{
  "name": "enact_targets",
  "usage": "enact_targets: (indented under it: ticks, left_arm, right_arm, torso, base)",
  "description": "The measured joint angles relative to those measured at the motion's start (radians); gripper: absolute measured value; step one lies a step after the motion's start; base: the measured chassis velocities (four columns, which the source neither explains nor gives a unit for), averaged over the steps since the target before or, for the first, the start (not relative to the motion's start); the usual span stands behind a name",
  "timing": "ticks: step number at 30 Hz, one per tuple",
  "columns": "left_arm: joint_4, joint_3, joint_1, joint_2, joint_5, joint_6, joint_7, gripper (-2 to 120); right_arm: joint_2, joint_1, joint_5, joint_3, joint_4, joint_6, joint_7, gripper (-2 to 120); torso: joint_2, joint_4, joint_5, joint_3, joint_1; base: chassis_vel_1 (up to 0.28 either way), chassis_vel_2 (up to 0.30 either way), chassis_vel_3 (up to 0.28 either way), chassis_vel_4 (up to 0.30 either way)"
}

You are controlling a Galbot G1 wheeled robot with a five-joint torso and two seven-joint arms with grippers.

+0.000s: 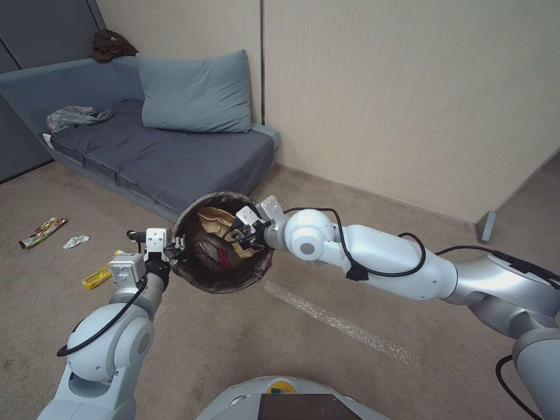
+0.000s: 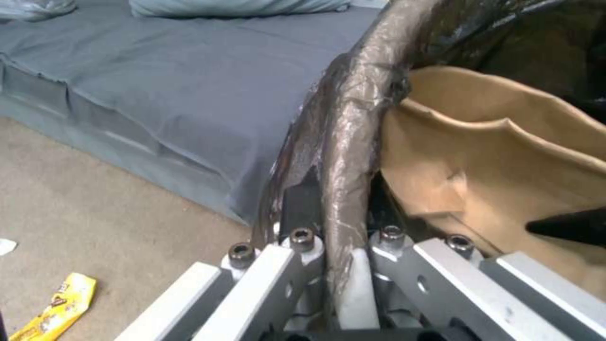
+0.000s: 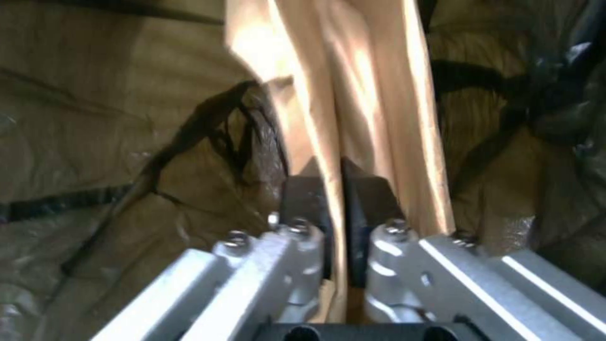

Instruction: Pick up the trash bin, then pick up the garbage from the floor and place it into the trash bin.

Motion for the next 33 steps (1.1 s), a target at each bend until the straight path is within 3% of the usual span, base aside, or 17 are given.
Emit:
enact_targets:
  ticks: [10, 13, 15, 19, 22, 26, 33]
  left_arm:
    - [0.011, 0.009, -0.01, -0.003, 0.001, 0.0, 0.002, 0]
    - [0.012, 0.008, -0.01, -0.002, 0.001, 0.0, 0.003, 0]
    - [0.013, 0.008, -0.011, -0.002, 0.001, 0.0, 0.003, 0]
    - [0.015, 0.008, -0.012, -0.002, 0.001, 0.0, 0.003, 0]
    - [0.017, 0.011, -0.015, -0.001, 0.002, 0.0, 0.004, 0]
    - [0.017, 0.012, -0.016, 0.001, 0.002, 0.0, 0.004, 0]
    - [0.017, 0.014, -0.015, 0.003, 0.001, 0.0, 0.005, 0]
  right_arm:
    - [0.011, 0.018, 0.05, 0.024, 0.033, 0.0, 0.042, 47]
    - [0.01, 0.02, 0.05, 0.029, 0.04, 0.0, 0.047, 53]
    - [0.011, 0.028, 0.049, 0.035, 0.061, 0.0, 0.077, 65]
    - [0.012, 0.033, 0.055, 0.039, 0.08, 0.0, 0.106, 73]
    - [-0.006, 0.066, 0.123, 0.047, 0.135, 0.0, 0.131, 91]
    - [-0.023, 0.1, 0.181, 0.053, 0.174, 0.0, 0.169, 99]
    - [-0.052, 0.164, 0.266, 0.082, 0.217, 0.0, 0.196, 100]
  torso:
    - [0.0, -0.0001, 0.0, 0.0, 0.0]
    - [0.0, -0.0002, 0.0, 0.0, 0.0]
    - [0.0, -0.0001, 0.0001, 0.0, 0.0]
    - [0.0, -0.0001, 0.0001, 0.0, 0.0]
    - [0.0, -0.0002, 0.0001, 0.0, 0.0]
    - [0.0, -0.0002, 0.0001, 0.0, 0.0]
    - [0.0, -0.0002, 0.0002, 0.0, 0.0]
  base:
    - [0.0, 0.0, 0.0, 0.0]
    - [0.0, 0.0, 0.0, 0.0]
    - [0.0, 0.0, 0.0, 0.0]
    - [0.0, 0.0, 0.0, 0.0]
    - [0.0, 0.0, 0.0, 0.0]
    - [0.0, 0.0, 0.0, 0.0]
    - [0.0, 0.0, 0.0, 0.0]
